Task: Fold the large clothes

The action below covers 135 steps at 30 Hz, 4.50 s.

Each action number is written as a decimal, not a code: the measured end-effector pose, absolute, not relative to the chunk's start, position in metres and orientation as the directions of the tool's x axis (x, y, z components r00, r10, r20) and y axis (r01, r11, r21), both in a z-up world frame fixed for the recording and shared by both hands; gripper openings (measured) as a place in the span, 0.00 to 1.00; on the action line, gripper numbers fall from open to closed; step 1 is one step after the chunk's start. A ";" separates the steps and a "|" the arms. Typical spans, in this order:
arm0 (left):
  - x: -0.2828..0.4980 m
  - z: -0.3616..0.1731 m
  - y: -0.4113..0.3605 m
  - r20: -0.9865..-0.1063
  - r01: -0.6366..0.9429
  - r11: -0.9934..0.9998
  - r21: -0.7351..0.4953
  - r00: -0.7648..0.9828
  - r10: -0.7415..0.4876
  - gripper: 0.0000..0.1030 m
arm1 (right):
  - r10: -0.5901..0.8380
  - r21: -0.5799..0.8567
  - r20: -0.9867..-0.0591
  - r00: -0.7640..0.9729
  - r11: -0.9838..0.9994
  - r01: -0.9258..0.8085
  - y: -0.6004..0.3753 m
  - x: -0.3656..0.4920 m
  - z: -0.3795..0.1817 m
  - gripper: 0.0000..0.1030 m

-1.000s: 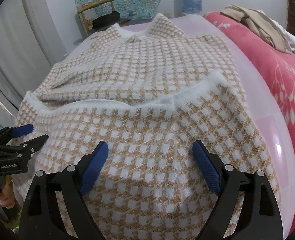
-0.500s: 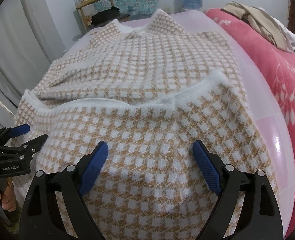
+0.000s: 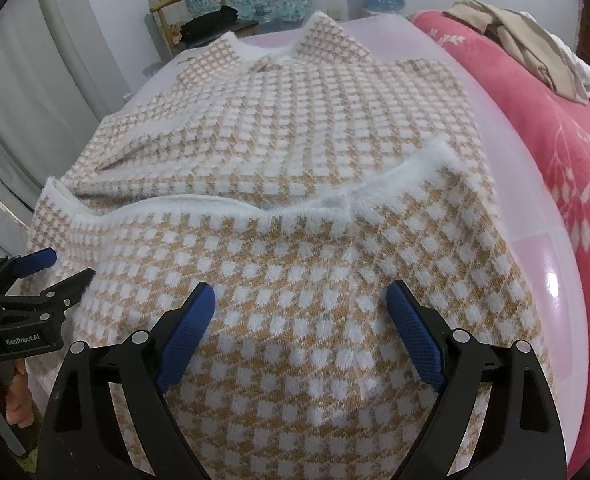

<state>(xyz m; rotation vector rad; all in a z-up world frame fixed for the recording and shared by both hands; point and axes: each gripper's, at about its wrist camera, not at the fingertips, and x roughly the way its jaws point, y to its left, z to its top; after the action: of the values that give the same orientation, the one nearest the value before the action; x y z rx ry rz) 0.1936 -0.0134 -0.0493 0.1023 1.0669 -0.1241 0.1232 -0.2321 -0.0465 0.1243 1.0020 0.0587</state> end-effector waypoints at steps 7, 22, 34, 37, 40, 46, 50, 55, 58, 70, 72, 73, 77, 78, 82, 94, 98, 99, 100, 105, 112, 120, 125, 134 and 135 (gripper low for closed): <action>0.192 -0.050 -0.011 -0.873 0.148 0.989 0.007 0.484 -0.066 0.95 | 0.103 0.128 -0.839 0.534 0.992 0.010 -0.232 0.124 -0.048 0.82; 0.191 -0.050 -0.010 -0.871 0.149 0.989 0.007 0.486 -0.067 0.95 | 0.107 0.128 -0.842 0.529 0.992 0.004 -0.234 0.126 -0.048 0.82; 0.189 -0.050 -0.010 -0.867 0.150 0.989 0.004 0.493 -0.071 0.95 | 0.106 0.126 -0.843 0.528 0.992 0.001 -0.234 0.127 -0.048 0.83; 0.189 -0.049 -0.007 -0.863 0.153 0.988 -0.010 0.498 -0.086 0.95 | 0.101 0.121 -0.846 0.524 0.993 0.004 -0.233 0.127 -0.048 0.84; 0.189 -0.050 -0.005 -0.861 0.155 0.988 -0.026 0.498 -0.101 0.95 | 0.099 0.120 -0.849 0.519 0.993 0.006 -0.232 0.129 -0.049 0.84; 0.188 -0.051 -0.004 -0.858 0.162 0.986 -0.029 0.501 -0.108 0.95 | 0.098 0.119 -0.847 0.523 0.993 0.007 -0.232 0.130 -0.049 0.84; 0.187 -0.051 -0.004 -0.857 0.164 0.986 -0.029 0.504 -0.109 0.95 | 0.098 0.119 -0.846 0.524 0.993 0.006 -0.232 0.130 -0.049 0.84; 0.185 -0.052 -0.004 -0.849 0.170 0.985 -0.025 0.516 -0.111 0.95 | 0.098 0.119 -0.845 0.525 0.993 0.008 -0.232 0.130 -0.050 0.84; 0.186 -0.052 -0.004 -0.851 0.170 0.985 -0.028 0.513 -0.113 0.95 | 0.098 0.119 -0.845 0.526 0.993 0.007 -0.232 0.129 -0.049 0.84; 0.185 -0.052 -0.004 -0.850 0.170 0.985 -0.027 0.515 -0.112 0.95 | 0.099 0.119 -0.844 0.527 0.993 0.005 -0.233 0.129 -0.049 0.84; 0.185 -0.052 -0.004 -0.849 0.170 0.985 -0.027 0.516 -0.112 0.95 | 0.099 0.119 -0.844 0.527 0.993 0.005 -0.233 0.130 -0.049 0.84; 0.185 -0.052 -0.004 -0.849 0.170 0.985 -0.027 0.516 -0.112 0.95 | 0.099 0.119 -0.844 0.527 0.993 0.005 -0.233 0.129 -0.049 0.84; 0.185 -0.052 -0.004 -0.849 0.171 0.985 -0.027 0.516 -0.113 0.95 | 0.099 0.119 -0.844 0.528 0.993 0.005 -0.233 0.130 -0.049 0.84; 0.186 -0.052 -0.004 -0.849 0.170 0.985 -0.027 0.516 -0.113 0.95 | 0.099 0.120 -0.844 0.528 0.993 0.005 -0.233 0.130 -0.049 0.85; 0.185 -0.052 -0.004 -0.850 0.171 0.985 -0.028 0.514 -0.114 0.95 | 0.099 0.119 -0.843 0.528 0.993 0.005 -0.233 0.129 -0.049 0.85; 0.185 -0.052 -0.004 -0.848 0.171 0.985 -0.028 0.517 -0.114 0.95 | 0.099 0.120 -0.842 0.530 0.993 0.006 -0.232 0.130 -0.049 0.85; 0.184 -0.052 -0.004 -0.848 0.172 0.985 -0.028 0.517 -0.114 0.95 | 0.099 0.120 -0.842 0.530 0.993 0.006 -0.232 0.131 -0.048 0.85; 0.185 -0.052 -0.004 -0.848 0.172 0.985 -0.028 0.518 -0.115 0.95 | 0.099 0.120 -0.842 0.530 0.993 0.006 -0.232 0.131 -0.048 0.85; 0.184 -0.052 -0.004 -0.848 0.171 0.985 -0.028 0.517 -0.114 0.95 | 0.099 0.120 -0.842 0.531 0.993 0.006 -0.232 0.130 -0.048 0.85; 0.184 -0.053 -0.004 -0.848 0.172 0.985 -0.029 0.518 -0.115 0.95 | 0.099 0.120 -0.842 0.531 0.993 0.006 -0.232 0.131 -0.048 0.85; 0.184 -0.053 -0.004 -0.848 0.172 0.985 -0.028 0.518 -0.115 0.95 | 0.098 0.120 -0.841 0.531 0.993 0.006 -0.232 0.130 -0.049 0.85; 0.184 -0.054 -0.003 -0.849 0.172 0.985 -0.028 0.517 -0.114 0.95 | 0.099 0.120 -0.841 0.532 0.993 0.006 -0.232 0.130 -0.049 0.85; 0.186 -0.052 -0.004 -0.860 0.177 0.984 -0.030 0.497 -0.116 0.95 | 0.101 0.123 -0.844 0.526 0.992 0.007 -0.231 0.130 -0.049 0.85; 0.193 -0.027 0.002 -0.849 0.202 0.978 -0.052 0.507 -0.150 0.95 | 0.155 0.176 -0.871 0.466 0.984 0.003 -0.239 0.150 -0.038 0.85; 0.194 -0.019 0.003 -0.840 0.205 0.977 -0.052 0.521 -0.154 0.95 | 0.161 0.183 -0.870 0.465 0.983 0.001 -0.240 0.152 -0.035 0.85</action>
<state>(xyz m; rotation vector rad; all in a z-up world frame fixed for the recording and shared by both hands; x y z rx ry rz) 0.1944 0.0029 -0.0194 0.0561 1.0002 -0.2155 0.1522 -0.2398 -0.0352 0.1659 1.0837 0.0990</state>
